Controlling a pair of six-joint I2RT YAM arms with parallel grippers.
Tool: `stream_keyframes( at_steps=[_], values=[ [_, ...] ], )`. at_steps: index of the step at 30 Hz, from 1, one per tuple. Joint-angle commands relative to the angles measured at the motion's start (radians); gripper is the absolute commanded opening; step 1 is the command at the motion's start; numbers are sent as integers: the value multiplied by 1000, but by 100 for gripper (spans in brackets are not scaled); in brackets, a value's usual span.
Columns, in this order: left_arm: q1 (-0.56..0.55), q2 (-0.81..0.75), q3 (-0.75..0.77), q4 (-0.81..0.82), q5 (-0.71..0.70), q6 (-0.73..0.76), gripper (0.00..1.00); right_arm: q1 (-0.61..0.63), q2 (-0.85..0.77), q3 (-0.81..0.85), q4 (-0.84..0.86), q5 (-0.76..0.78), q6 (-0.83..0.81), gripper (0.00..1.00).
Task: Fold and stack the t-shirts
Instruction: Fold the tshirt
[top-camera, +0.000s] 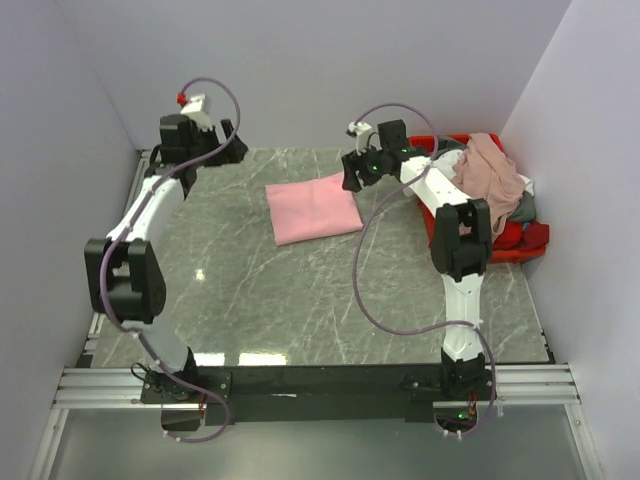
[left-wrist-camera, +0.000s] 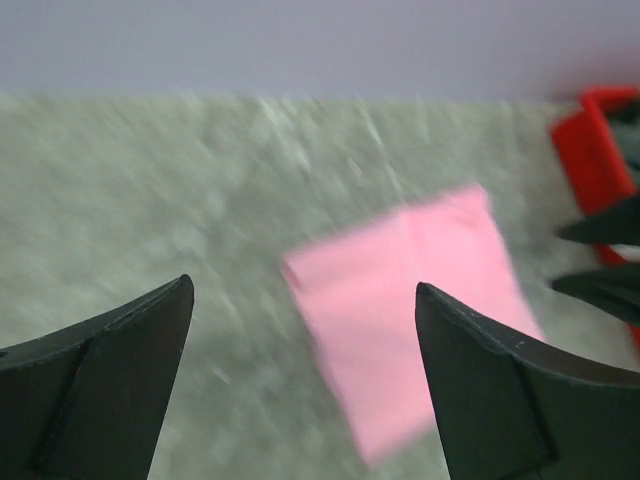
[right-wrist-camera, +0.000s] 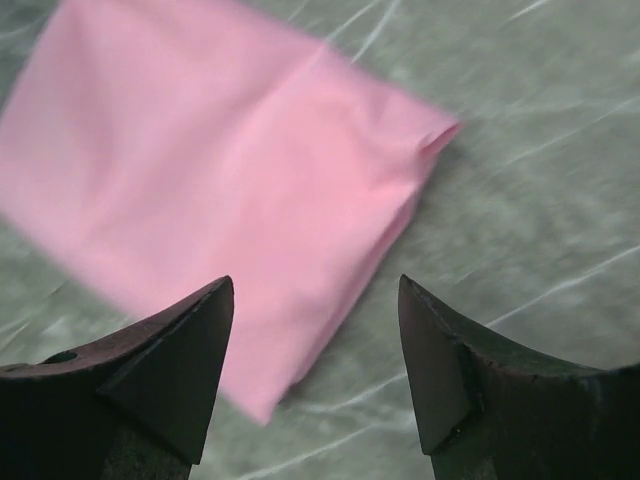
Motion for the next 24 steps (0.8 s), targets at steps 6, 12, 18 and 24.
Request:
stream_keyframes(
  at_steps=[6, 12, 18, 24],
  values=[
    [-71, -82, -381, -7, 134, -407, 97, -3, -218, -243, -56, -223, 45, 72],
    [-153, 43, -320, -97, 5, -500, 100, -15, -329, -373, -43, -228, 36, 72],
    [-187, 209, -185, -225, -110, -579, 91, -20, -404, -465, -47, -232, 19, 72],
    [-192, 306, -93, -289, -202, -587, 52, -18, -458, -499, -64, -239, 8, 72]
  ],
)
